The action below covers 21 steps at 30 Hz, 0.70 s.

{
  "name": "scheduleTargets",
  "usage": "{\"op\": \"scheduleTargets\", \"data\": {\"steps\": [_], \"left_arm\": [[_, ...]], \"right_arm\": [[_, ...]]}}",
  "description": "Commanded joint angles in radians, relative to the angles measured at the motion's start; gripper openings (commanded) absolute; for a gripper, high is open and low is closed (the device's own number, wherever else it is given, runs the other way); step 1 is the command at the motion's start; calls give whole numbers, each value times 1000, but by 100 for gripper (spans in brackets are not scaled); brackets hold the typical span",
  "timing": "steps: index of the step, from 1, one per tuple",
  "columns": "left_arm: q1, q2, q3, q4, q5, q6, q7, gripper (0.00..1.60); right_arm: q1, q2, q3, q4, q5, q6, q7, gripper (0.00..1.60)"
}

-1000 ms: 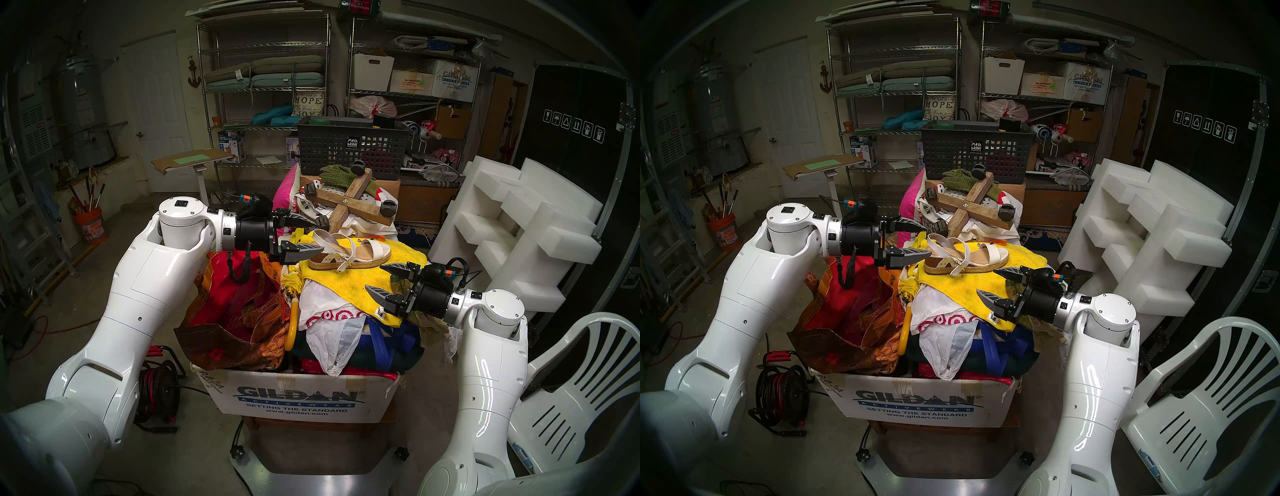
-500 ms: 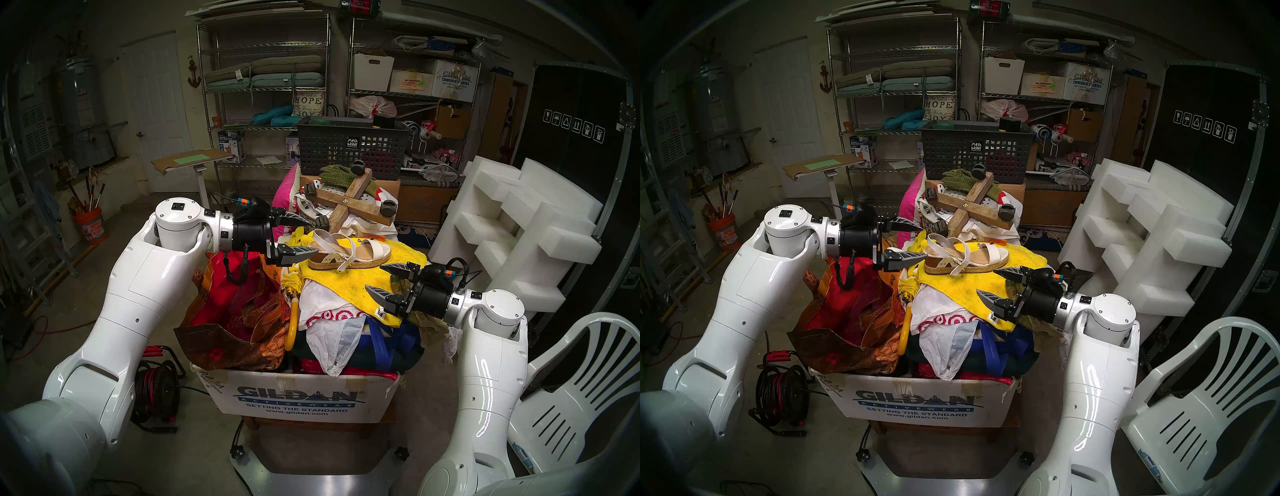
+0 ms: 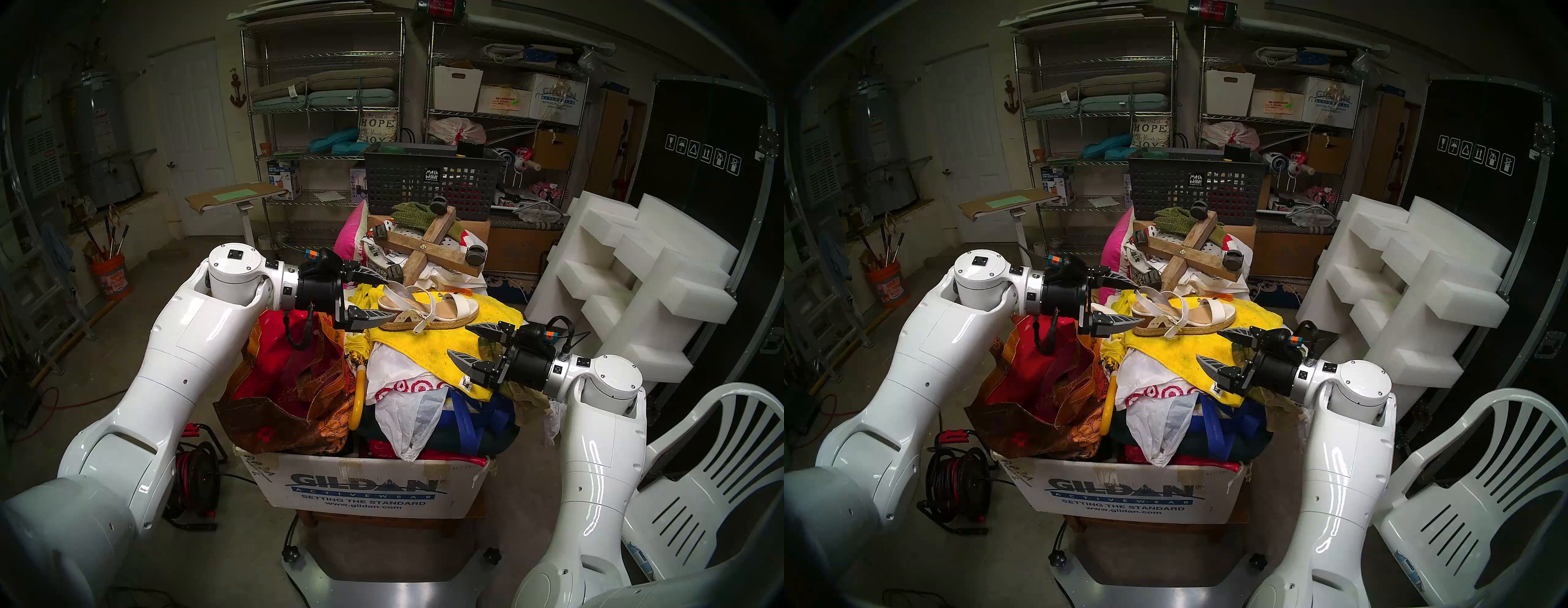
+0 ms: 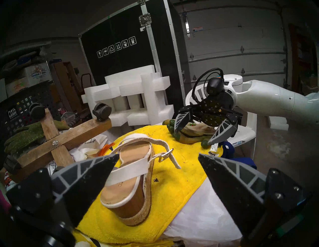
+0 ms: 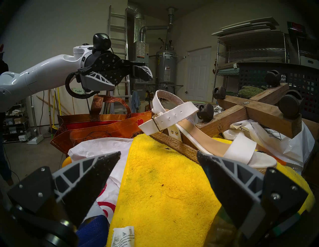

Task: Unbuckle a shoe

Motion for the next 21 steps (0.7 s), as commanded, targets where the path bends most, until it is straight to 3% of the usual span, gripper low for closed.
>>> {"op": "scheduleTargets", "data": {"steps": [1,11,21], "left_arm": [[-82,-14,3,14,8,-67,-29,160],[-127,-43,48,72,70,-132,-26,160],[-174,-71,74,109,99,-128,-32,160]], "right_arm": [[10,-2,1,-11,8,0,0,160],[10,-2,1,-11,8,0,0,160],[10,-2,1,-11,8,0,0,160]]}}
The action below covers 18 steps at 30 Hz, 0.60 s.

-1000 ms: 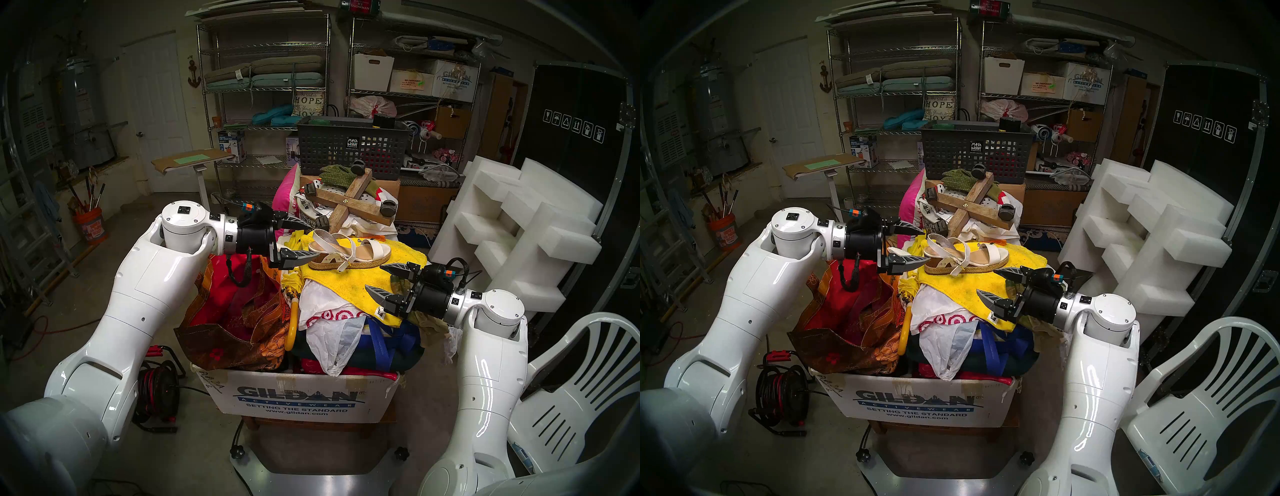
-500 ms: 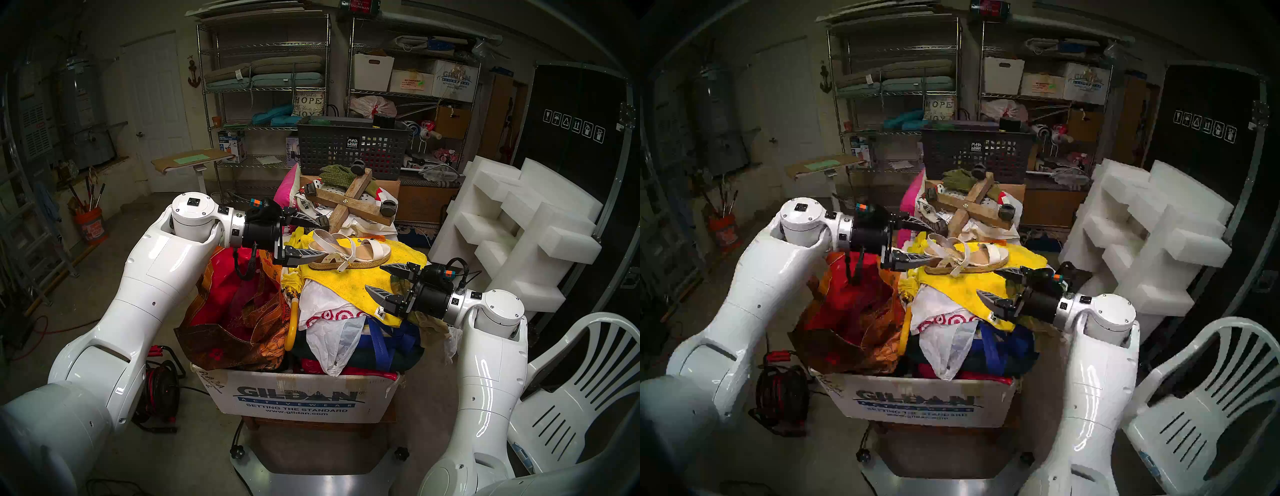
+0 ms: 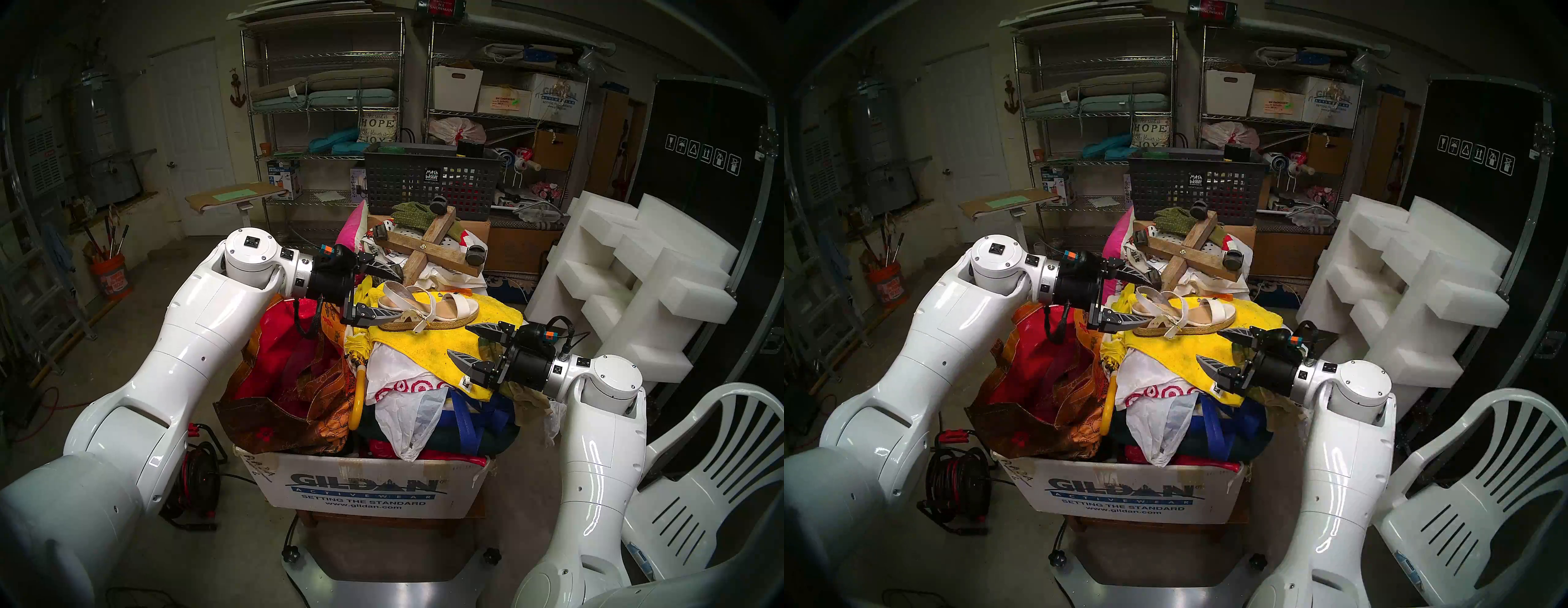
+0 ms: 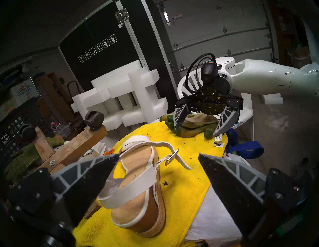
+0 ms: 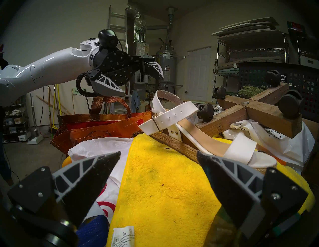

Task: Unbuckle a shoe

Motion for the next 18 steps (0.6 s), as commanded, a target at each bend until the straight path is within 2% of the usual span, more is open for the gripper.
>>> {"op": "scheduleTargets", "data": {"steps": [1,18], "left_arm": [[-68,-26,2,5,7,-16,-3,160],[-108,-41,36,72,67,-104,-28,160]], "right_arm": [[10,-2,1,-11,9,0,0,160],[10,-2,2,-12,9,0,0,160]]}}
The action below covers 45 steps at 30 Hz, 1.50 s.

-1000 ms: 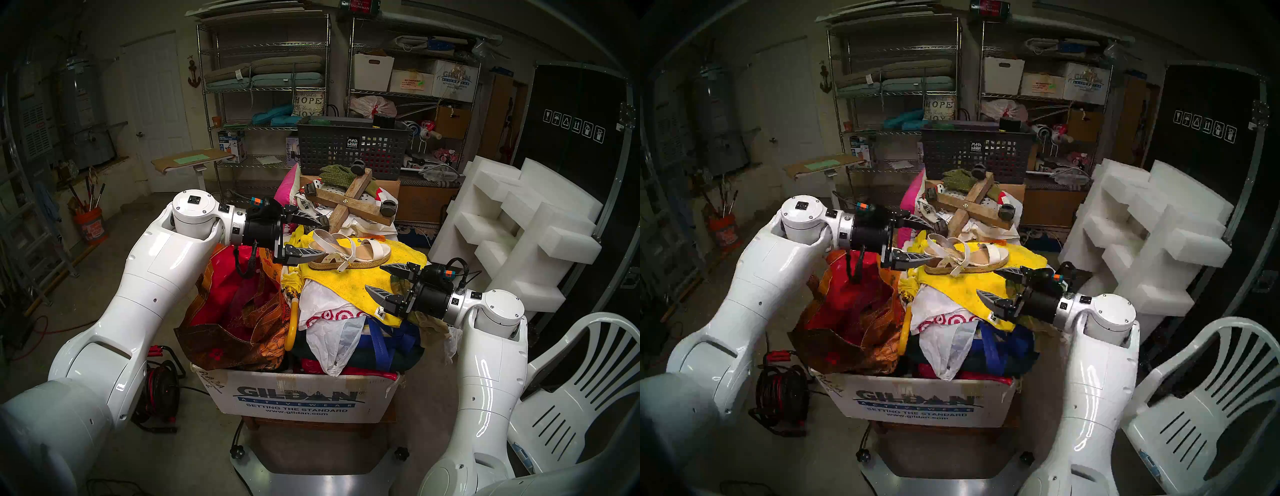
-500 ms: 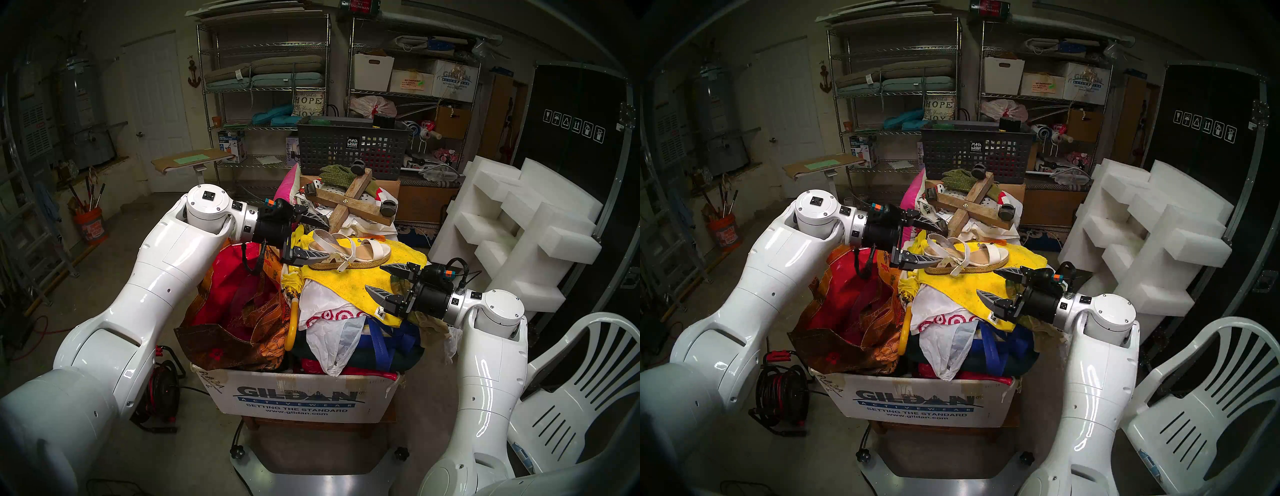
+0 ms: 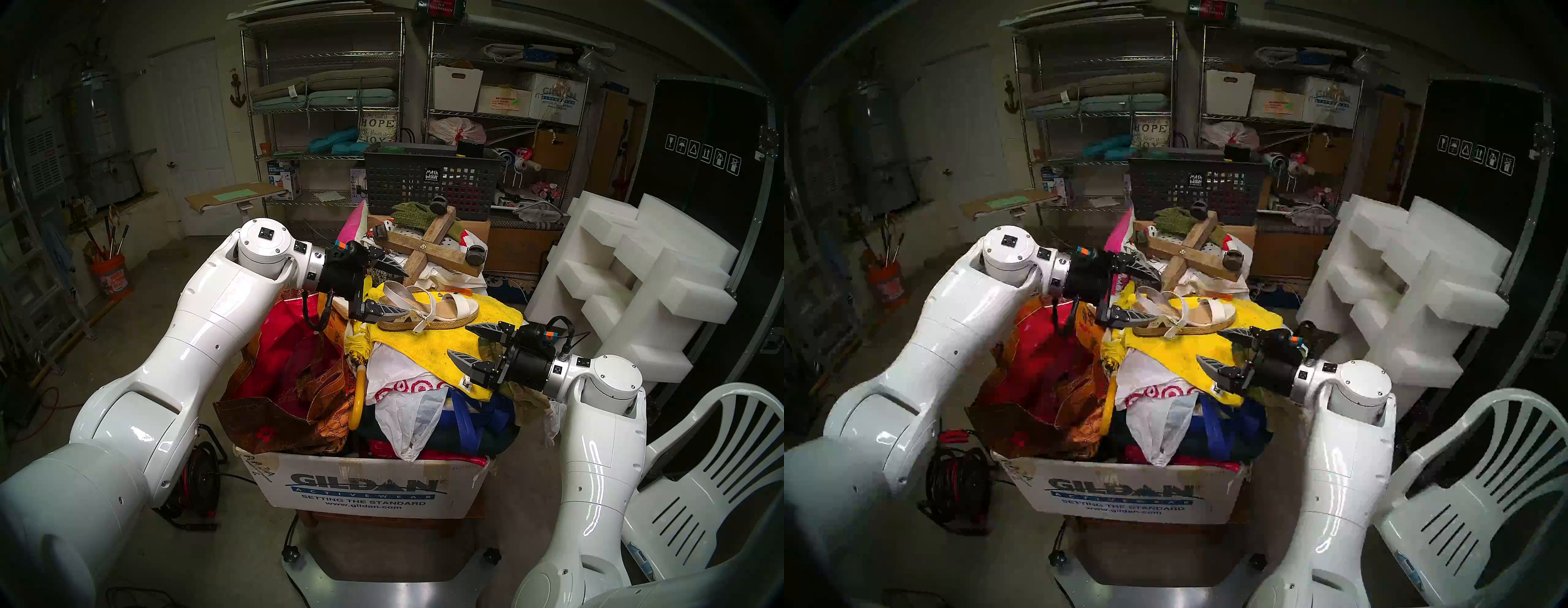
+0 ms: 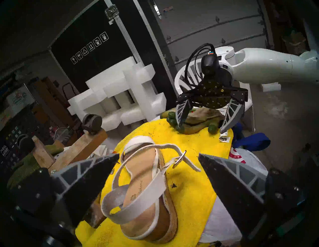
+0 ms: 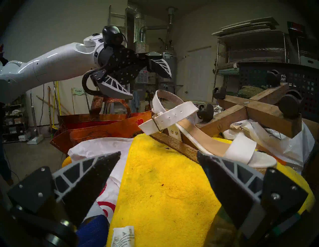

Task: Unbuckle a shoe

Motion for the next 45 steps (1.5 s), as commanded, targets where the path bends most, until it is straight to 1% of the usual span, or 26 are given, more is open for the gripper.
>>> {"op": "scheduleTargets", "data": {"steps": [1,7,19,28,45], "left_arm": [[-49,-11,-2,15,4,-35,-7,160],[-50,-21,-6,33,18,-57,-6,160],[-27,-40,-4,39,46,-100,32,160],[-16,-45,16,40,75,-137,35,160],[-11,-48,28,59,88,-191,28,160]], "right_arm": [[10,-2,1,-12,9,0,0,160],[10,-2,1,-12,9,0,0,160],[10,-2,1,-12,10,0,0,160],[10,-2,2,-12,10,0,0,160],[10,-2,2,-12,10,0,0,160]]}}
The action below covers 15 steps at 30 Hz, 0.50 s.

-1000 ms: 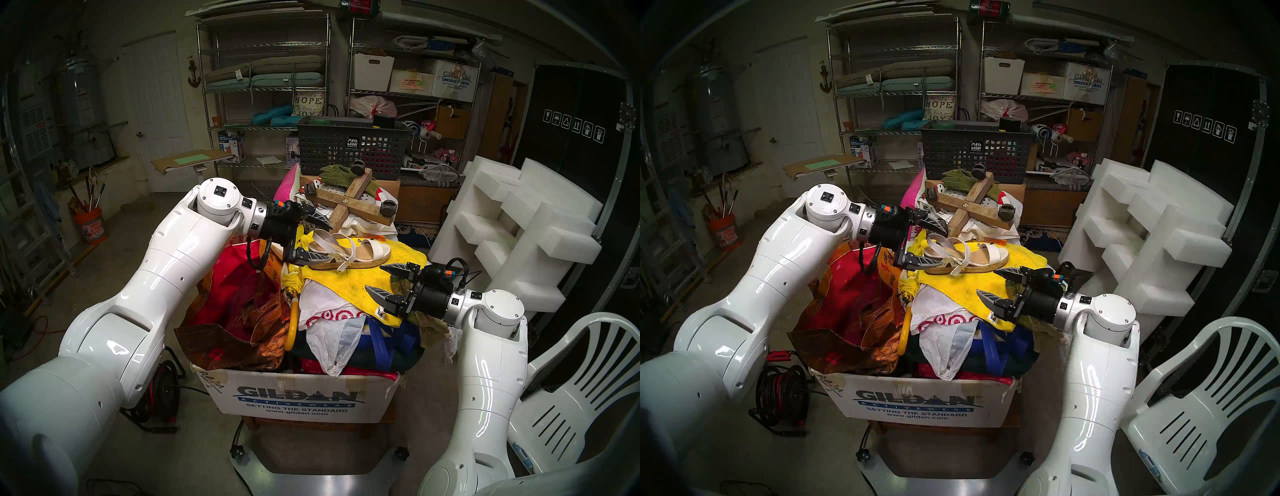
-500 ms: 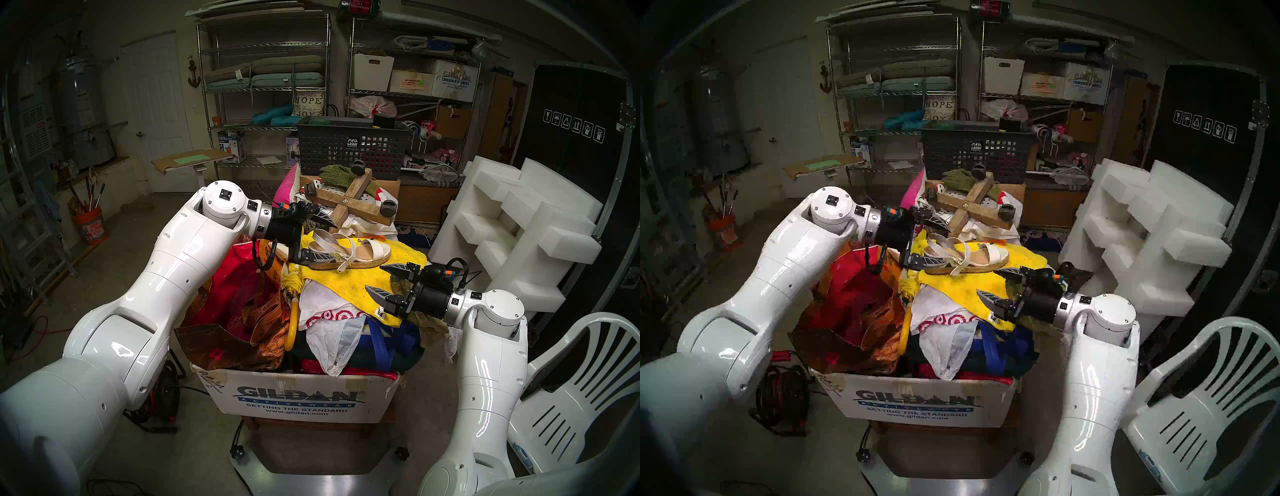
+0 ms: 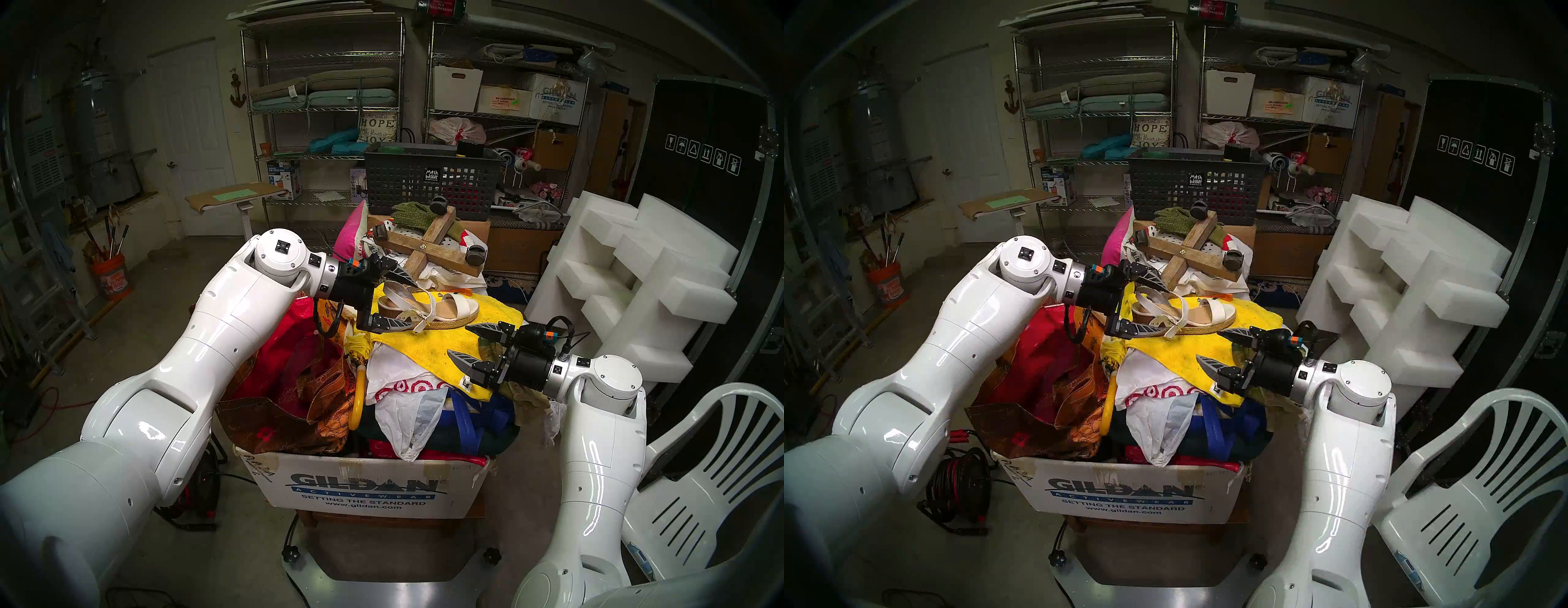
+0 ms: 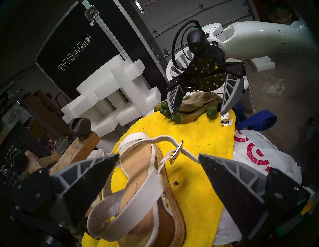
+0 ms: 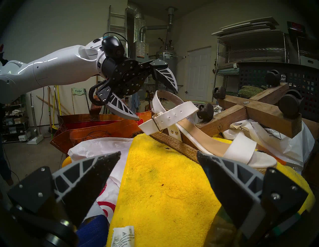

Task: Unbuckle a shoe

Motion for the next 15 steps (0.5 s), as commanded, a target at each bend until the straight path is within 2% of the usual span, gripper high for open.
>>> {"op": "scheduleTargets", "data": {"steps": [1,9,15], "left_arm": [[-12,-2,3,2,4,-23,-1,160],[-20,-9,10,23,20,-38,9,160],[-28,-13,15,36,38,-43,14,147]], "right_arm": [[10,-2,1,-12,10,0,0,160],[10,-2,1,-12,10,0,0,160],[10,-2,1,-12,9,0,0,160]]}}
